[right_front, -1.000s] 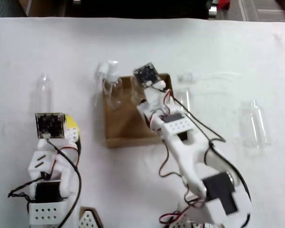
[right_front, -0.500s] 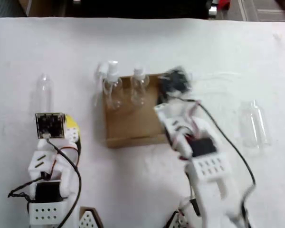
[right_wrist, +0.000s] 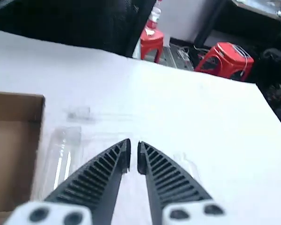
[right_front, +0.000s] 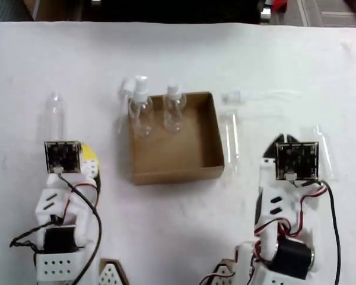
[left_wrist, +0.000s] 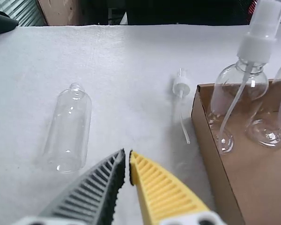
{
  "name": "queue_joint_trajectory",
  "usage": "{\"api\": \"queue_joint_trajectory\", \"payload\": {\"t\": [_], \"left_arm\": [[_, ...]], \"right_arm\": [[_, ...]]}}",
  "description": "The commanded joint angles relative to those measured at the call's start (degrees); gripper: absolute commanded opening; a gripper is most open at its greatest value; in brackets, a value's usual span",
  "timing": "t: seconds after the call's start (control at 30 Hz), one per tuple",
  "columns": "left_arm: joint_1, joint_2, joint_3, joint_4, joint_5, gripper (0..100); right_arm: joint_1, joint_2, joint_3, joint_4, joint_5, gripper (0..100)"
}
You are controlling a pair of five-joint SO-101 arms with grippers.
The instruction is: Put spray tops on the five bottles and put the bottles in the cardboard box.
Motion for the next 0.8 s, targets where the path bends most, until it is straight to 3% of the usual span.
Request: {"api": "queue_joint_trajectory", "payload": {"t": [0.0,0.3,0.53,0.77], "left_arm": [[-0.7,-0.2,-3.3,-0.2,-1.0,2],[-0.7,-0.2,-3.3,-0.3,-1.1,2],[-0.7,-0.2,-3.3,-0.3,-1.1,2],[-0.7,-0.2,-3.3,-0.3,-1.1,2]], "right_arm": [[4.0,-2.7,1.9,0.0,1.1,2.2],[7.4,7.0,-3.8,0.4,5.3,2.2],[7.6,35.9,-18.6,2.5,5.5,2.2],[10.8,64.5,-42.6,14.1,5.3,2.7]]}}
